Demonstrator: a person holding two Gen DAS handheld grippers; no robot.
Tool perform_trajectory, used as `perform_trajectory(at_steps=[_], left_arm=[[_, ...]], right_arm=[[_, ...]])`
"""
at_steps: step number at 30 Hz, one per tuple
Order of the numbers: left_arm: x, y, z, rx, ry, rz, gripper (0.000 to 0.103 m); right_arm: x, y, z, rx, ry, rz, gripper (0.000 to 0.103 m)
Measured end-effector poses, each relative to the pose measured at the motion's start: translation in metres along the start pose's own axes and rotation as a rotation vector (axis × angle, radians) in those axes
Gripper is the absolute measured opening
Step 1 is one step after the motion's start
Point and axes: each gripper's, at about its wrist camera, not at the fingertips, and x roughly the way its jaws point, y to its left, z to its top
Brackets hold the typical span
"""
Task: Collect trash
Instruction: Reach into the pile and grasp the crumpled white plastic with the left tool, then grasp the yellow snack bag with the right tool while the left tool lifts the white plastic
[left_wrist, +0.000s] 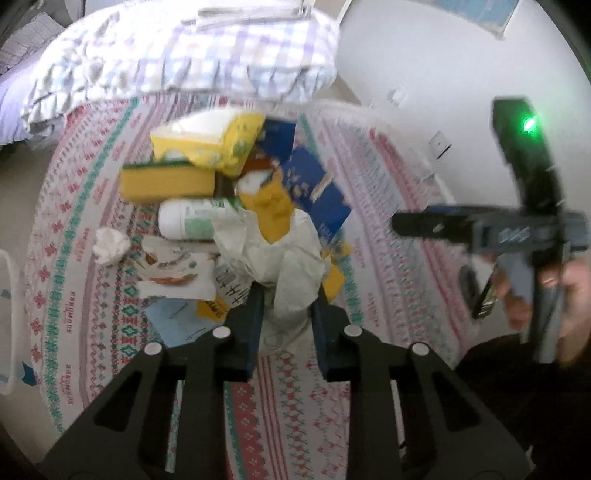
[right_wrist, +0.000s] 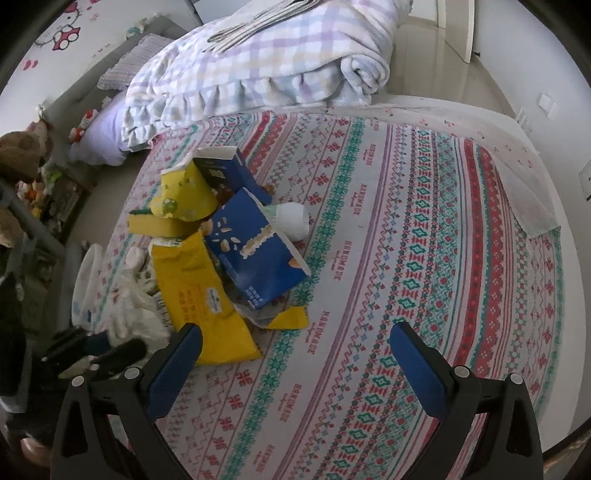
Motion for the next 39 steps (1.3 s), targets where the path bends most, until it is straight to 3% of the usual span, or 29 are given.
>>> perform_trajectory(at_steps=[7, 14, 24, 30, 39], left_arm=[[-0.050, 0.018, -0.007, -0.083, -0.108, 0.044, 0.026], [-0.068, 0.054, -0.022, -0.171, -0.115, 0.136, 0.027], [-0.078, 0.078, -0.047, -0.224, -0.100, 0.201, 0.027], [-0.085, 0.086, -0.053, -0.249, -0.102, 0.219, 0.027], [-0.093, 0.091, -0.057, -0.268, -0.118, 0.231, 0.027]], right_arm=[[0.011, 0.029, -0.006, -0.075, 0.034, 0.042, 0.102], [0.042, 0.061, -0.010, -0.114, 0.125, 0.108, 0.102], [0.081, 0.075, -0.008, -0.110, 0.182, 0.078, 0.102], [0.088, 0.075, -0.007, -0.125, 0.201, 0.072, 0.075], [0.064, 0.080, -0.020, -0.136, 0.133, 0.088, 0.072]])
